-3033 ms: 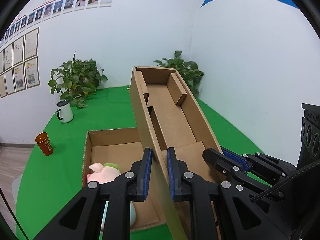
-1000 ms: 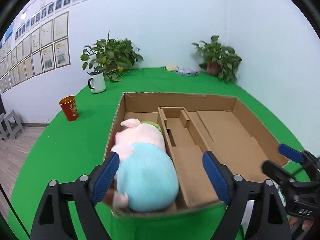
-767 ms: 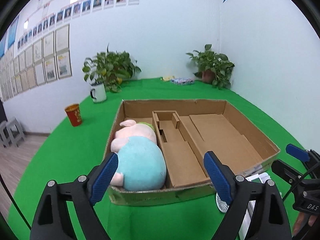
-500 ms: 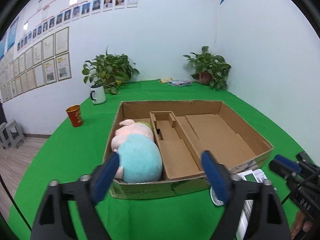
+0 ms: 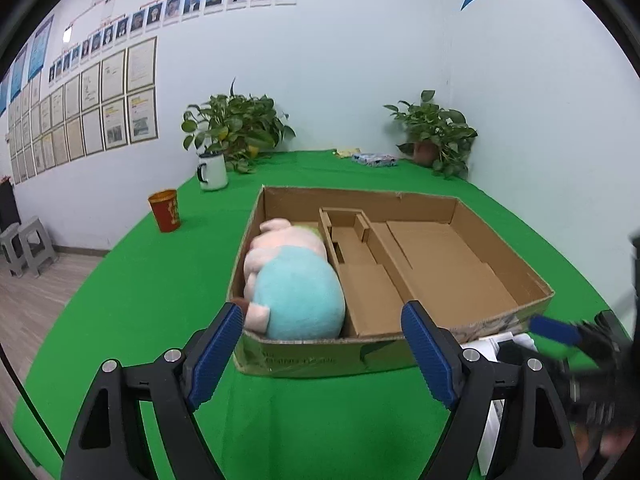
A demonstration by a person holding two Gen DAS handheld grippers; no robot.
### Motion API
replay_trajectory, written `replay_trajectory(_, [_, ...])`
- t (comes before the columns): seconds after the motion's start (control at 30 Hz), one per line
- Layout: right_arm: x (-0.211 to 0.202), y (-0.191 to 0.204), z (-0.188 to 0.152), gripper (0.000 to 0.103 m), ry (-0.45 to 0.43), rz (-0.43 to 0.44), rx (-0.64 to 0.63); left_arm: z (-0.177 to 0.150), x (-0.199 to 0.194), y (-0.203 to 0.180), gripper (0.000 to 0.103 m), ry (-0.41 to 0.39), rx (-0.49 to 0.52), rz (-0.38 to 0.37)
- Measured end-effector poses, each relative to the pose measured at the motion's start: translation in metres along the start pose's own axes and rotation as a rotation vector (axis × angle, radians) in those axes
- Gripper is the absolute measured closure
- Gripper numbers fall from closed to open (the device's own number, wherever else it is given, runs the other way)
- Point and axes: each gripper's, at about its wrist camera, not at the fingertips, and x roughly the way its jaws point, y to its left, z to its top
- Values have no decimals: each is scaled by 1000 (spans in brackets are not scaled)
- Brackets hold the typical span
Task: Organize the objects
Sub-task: 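Move the right gripper toward the white hair dryer beside the box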
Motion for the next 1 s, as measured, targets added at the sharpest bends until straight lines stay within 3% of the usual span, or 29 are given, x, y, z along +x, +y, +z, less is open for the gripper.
replay_trajectory(0.23, [73,-7,45,20,188,17,85,-16,17,15,22,55,-24,8])
replay_trajectory(0.37, [108,-1,55,22,265,10,58,-22,23,23,22,71,-30,4])
replay_trajectory(0.53, [136,-2,49,51,368,-23,37,-29,25,31,22,85,-38,-3])
replay_trajectory(0.7, [130,5,46,80,374,28,-6,-33,27,35,22,94,-50,0])
replay_trajectory(1.0, [128,15,50,81,404,-1,-67,-30,25,31,22,92,-46,-5])
